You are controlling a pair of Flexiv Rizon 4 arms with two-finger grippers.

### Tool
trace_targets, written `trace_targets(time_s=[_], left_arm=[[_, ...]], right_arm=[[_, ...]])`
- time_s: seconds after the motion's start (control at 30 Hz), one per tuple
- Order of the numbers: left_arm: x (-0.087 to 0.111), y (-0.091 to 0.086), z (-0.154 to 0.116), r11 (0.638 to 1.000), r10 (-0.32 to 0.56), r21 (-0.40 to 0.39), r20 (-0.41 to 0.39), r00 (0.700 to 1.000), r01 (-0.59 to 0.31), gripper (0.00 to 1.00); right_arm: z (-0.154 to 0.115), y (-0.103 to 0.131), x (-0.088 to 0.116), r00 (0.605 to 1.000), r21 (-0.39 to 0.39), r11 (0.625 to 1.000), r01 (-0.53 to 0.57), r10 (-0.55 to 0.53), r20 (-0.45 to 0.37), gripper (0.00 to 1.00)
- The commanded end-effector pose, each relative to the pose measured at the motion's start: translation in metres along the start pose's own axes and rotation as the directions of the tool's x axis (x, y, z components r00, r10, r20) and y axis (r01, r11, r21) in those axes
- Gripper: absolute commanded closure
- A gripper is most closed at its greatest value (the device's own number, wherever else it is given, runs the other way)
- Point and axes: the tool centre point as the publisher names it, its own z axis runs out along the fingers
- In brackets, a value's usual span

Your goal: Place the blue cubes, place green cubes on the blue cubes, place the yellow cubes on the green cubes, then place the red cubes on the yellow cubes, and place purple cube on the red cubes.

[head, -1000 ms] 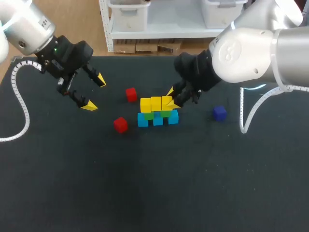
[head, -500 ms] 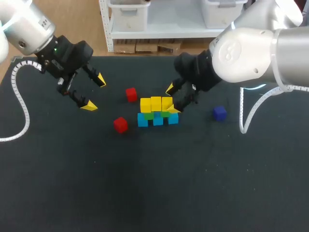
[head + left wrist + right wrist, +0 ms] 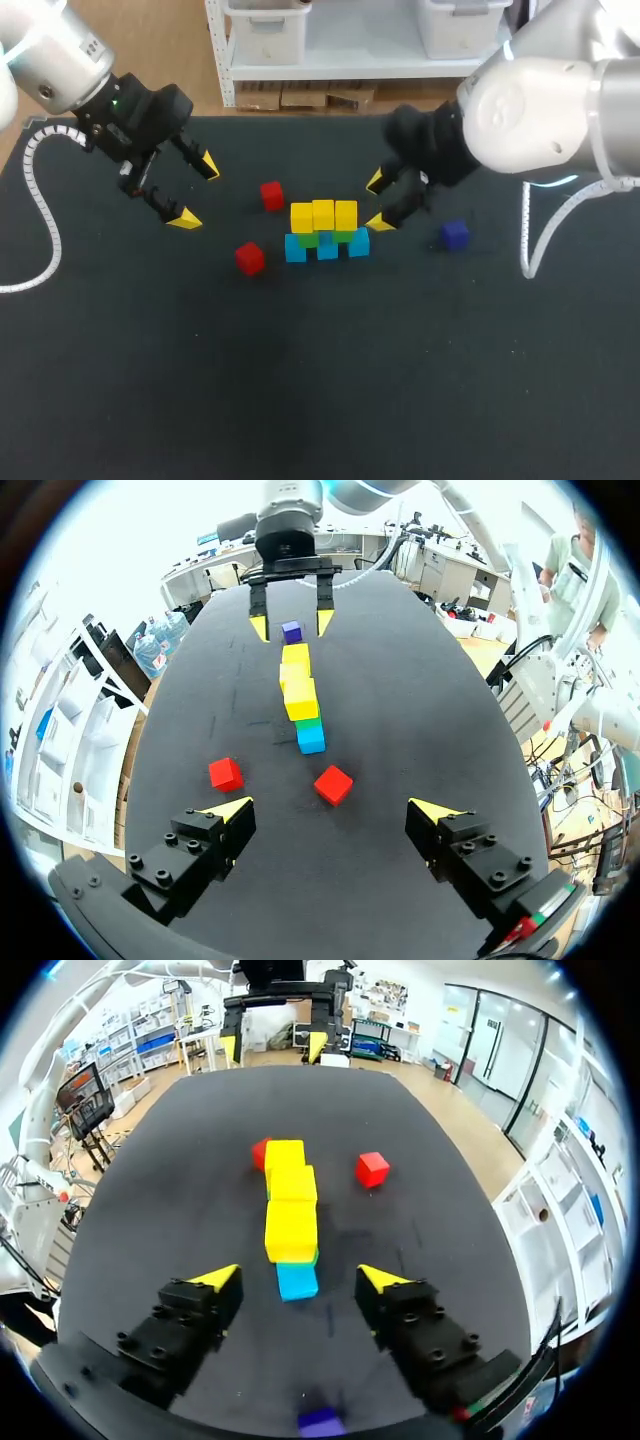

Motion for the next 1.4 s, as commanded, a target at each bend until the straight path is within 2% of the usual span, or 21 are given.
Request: trace_targets(time_s=[0.03, 0.6, 1.4], left_arm=[[0.001, 0.001, 0.000, 1.000, 0.003, 0.001, 0.001, 1.000, -0.003, 0.00], [0.001, 0.001, 0.000, 1.000, 0.003, 0.001, 0.001, 1.000, -0.003, 0.00], [0.001, 0.001, 0.000, 1.000, 0.003, 0.001, 0.001, 1.000, -0.003, 0.00]], right_arm=[[0.001, 0.002, 0.005, 1.000, 0.007, 1.000, 0.007, -0.008, 0.020, 1.00], [0.015, -0.012, -0.003, 0.998, -0.003, 0.999, 0.043, -0.043, 0.043, 1.00], [0.019, -0.012, -0.007, 0.998, -0.018, 0.998, 0.054, -0.053, 0.041, 1.00]])
